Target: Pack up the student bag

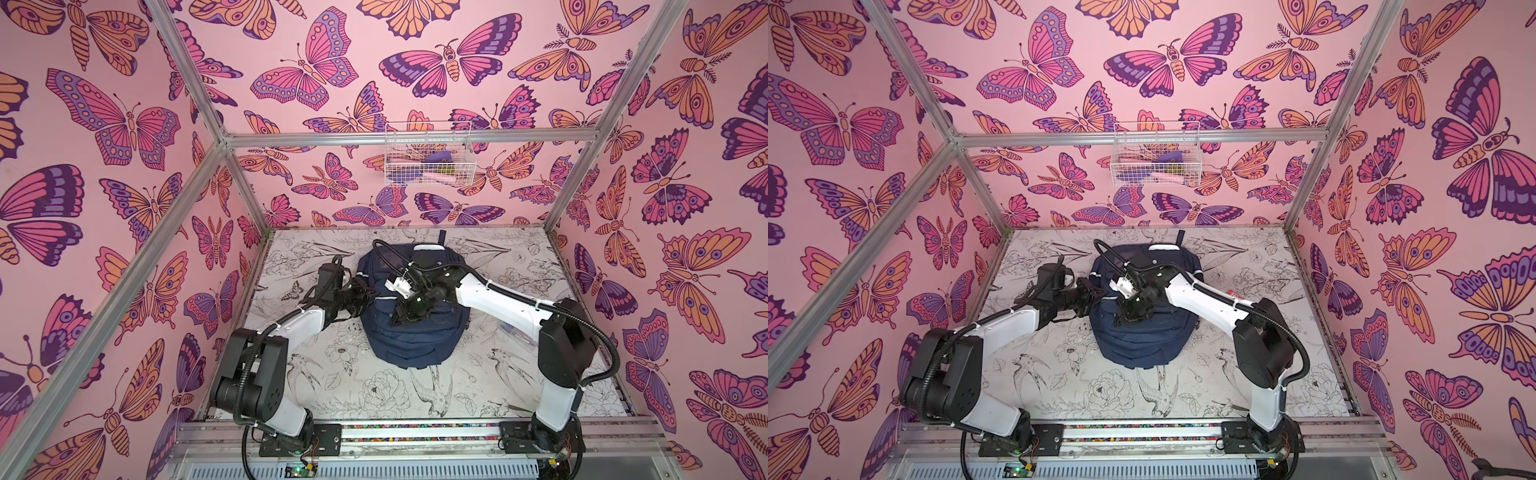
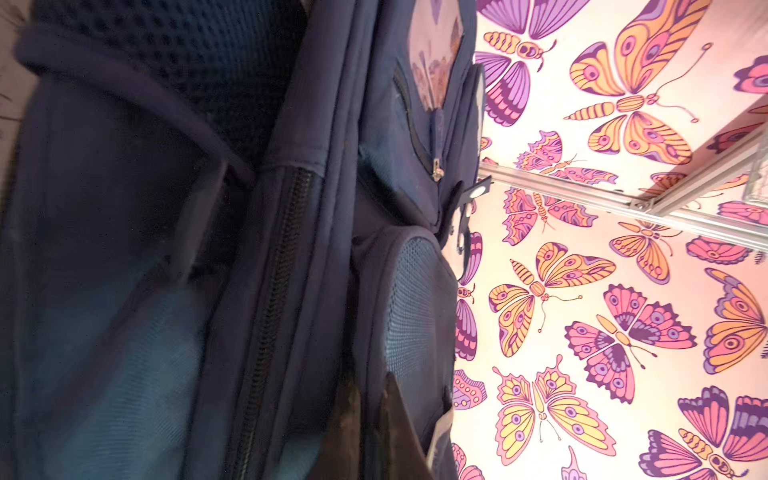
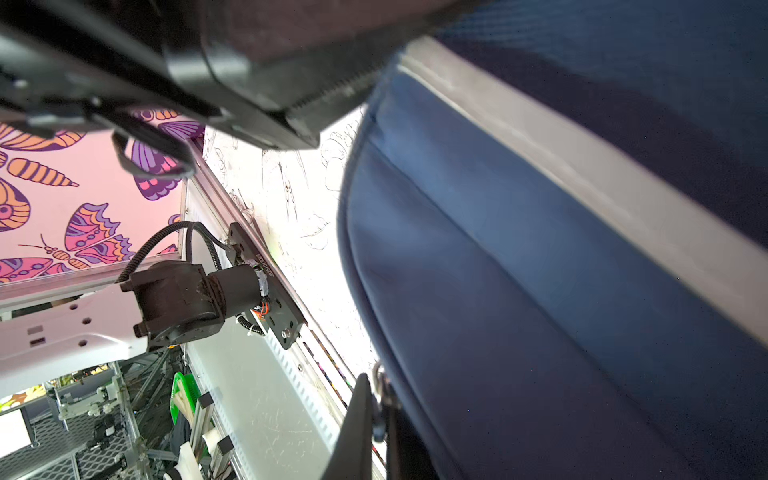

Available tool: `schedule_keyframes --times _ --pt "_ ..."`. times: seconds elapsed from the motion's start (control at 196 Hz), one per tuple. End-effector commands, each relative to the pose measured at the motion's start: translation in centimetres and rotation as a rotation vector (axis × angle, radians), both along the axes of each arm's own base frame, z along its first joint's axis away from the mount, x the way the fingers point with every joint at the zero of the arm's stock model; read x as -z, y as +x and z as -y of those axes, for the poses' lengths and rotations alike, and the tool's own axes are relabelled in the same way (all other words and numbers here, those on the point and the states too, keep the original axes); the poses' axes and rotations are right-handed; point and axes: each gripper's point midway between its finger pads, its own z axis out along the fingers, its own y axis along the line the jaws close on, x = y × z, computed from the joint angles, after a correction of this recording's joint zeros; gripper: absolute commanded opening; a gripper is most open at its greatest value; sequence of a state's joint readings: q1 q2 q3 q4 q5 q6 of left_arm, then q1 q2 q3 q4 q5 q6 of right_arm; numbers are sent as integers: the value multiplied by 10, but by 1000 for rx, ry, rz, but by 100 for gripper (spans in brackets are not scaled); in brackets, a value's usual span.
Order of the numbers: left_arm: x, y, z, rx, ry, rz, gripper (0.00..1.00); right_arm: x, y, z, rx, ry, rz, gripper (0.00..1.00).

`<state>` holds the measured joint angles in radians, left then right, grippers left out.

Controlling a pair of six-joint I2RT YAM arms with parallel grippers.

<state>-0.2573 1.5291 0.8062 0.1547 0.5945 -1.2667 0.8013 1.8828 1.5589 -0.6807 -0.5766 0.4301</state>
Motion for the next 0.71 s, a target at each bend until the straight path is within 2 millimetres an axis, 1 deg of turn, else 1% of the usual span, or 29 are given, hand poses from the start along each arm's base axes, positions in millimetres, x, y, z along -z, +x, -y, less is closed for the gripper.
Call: schedule_keyframes --times 0.0,0.071,0.107,0.184,0.245,0.317,0.368,0.49,0.628,0.659,0.71 --pt "-35 -5 20 35 -81 88 0 -21 -5 -42 -73 101 24 0" --pt "-36 -6 22 35 -75 98 0 -22 4 -54 -60 124 27 0" --pt "-33 -7 23 36 -71 91 0 -23 10 -59 -46 131 37 0" --pt "-31 -11 26 34 -67 88 0 -23 25 -66 -7 127 66 0" --pt "-25 -15 26 31 -57 78 0 -24 36 -71 19 134 74 0" --pt "-19 -18 26 21 -49 72 0 -31 48 -75 46 163 84 0" --pt "-17 -21 26 15 -48 68 0 -36 53 -78 54 182 87 0" --pt "-11 -25 23 -5 -46 60 0 -46 55 -80 57 199 96 0" --pt "-10 -24 19 -45 -55 62 0 -44 58 -87 74 223 70 0" --pt "-11 -23 19 -50 -56 68 0 -43 58 -86 83 220 71 4" --pt "-11 -23 18 -55 -54 67 0 -41 58 -81 98 207 79 18"
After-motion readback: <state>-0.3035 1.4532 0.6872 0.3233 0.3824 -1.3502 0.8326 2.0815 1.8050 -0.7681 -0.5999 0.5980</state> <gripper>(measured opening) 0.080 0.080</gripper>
